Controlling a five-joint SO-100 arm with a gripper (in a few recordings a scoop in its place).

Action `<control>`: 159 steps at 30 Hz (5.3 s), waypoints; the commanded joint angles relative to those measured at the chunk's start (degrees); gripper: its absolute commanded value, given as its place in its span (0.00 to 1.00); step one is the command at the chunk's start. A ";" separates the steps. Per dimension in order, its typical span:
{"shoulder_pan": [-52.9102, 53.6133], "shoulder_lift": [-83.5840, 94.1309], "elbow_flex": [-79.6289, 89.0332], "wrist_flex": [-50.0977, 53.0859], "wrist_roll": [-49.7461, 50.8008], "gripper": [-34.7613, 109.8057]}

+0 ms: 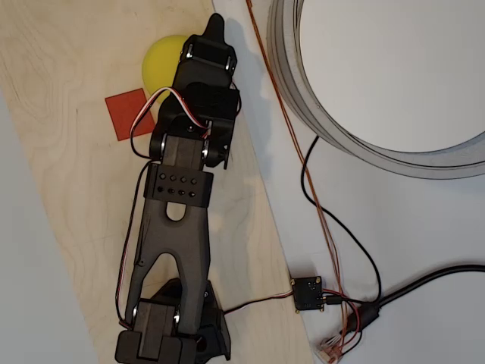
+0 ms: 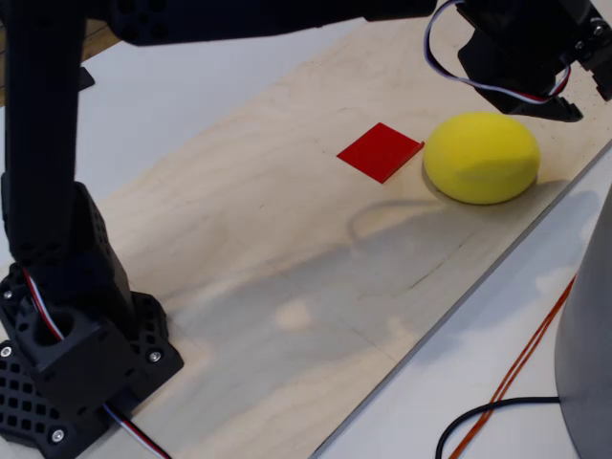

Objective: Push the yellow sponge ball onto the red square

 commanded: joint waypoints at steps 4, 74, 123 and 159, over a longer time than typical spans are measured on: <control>1.14 -1.67 -0.70 0.70 2.72 0.29; -17.14 8.53 24.17 0.62 30.41 0.28; -23.20 10.72 11.69 -3.60 16.17 0.31; -22.59 3.78 17.31 -1.32 25.22 0.31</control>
